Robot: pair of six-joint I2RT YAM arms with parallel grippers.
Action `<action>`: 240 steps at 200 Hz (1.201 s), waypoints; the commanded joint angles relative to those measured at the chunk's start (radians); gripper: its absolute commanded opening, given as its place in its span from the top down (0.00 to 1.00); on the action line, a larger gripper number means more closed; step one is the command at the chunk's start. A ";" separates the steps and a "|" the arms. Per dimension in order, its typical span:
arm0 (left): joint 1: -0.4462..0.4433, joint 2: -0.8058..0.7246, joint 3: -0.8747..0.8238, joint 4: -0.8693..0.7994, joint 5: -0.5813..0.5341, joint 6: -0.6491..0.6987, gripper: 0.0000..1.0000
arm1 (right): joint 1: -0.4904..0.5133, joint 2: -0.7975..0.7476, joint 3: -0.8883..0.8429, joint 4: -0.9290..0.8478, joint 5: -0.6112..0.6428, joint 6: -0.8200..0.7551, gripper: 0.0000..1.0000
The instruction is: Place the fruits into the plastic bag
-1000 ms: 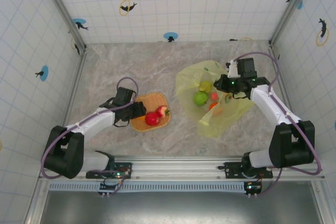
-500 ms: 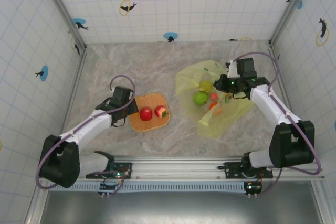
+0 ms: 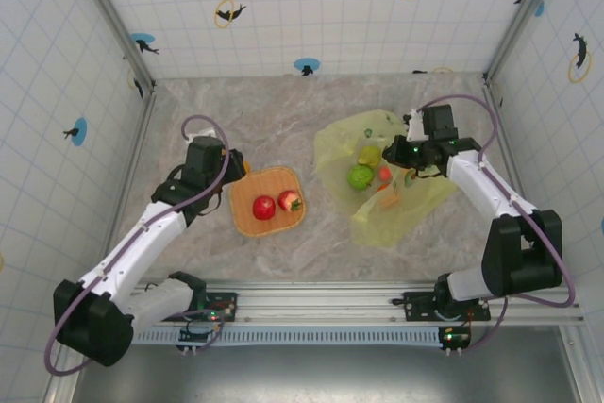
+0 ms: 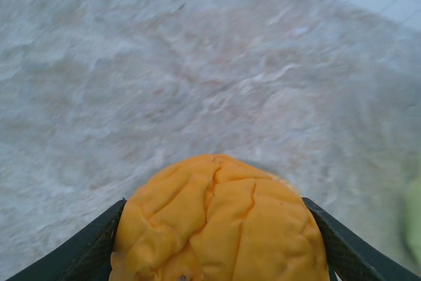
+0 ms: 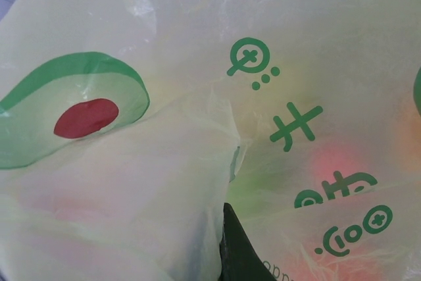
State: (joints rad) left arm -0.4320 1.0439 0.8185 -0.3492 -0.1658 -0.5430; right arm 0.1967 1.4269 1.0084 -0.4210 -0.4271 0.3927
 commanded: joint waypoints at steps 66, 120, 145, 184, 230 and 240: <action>-0.357 0.171 0.210 0.262 0.073 0.050 0.45 | 0.010 0.035 0.096 -0.004 -0.002 0.004 1.00; -0.476 0.305 0.221 0.415 0.177 0.154 0.45 | 0.011 0.038 0.112 -0.020 0.008 -0.006 1.00; -0.494 0.364 0.222 0.422 0.231 0.168 0.46 | 0.011 0.035 0.115 -0.023 0.008 -0.008 1.00; -0.519 0.463 0.266 0.410 0.220 0.208 0.45 | 0.012 0.033 0.122 -0.030 0.001 -0.013 1.00; -0.521 0.640 0.364 0.449 0.171 0.264 0.45 | 0.012 0.038 0.192 -0.100 -0.007 -0.047 1.00; -0.522 0.680 0.387 0.472 0.152 0.255 0.45 | 0.011 0.038 0.208 -0.112 -0.022 -0.050 1.00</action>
State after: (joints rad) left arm -0.9501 1.6398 1.1332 0.0559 0.0284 -0.3260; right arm 0.2035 1.4563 1.1454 -0.4839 -0.4244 0.3714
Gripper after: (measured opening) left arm 0.629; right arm 0.040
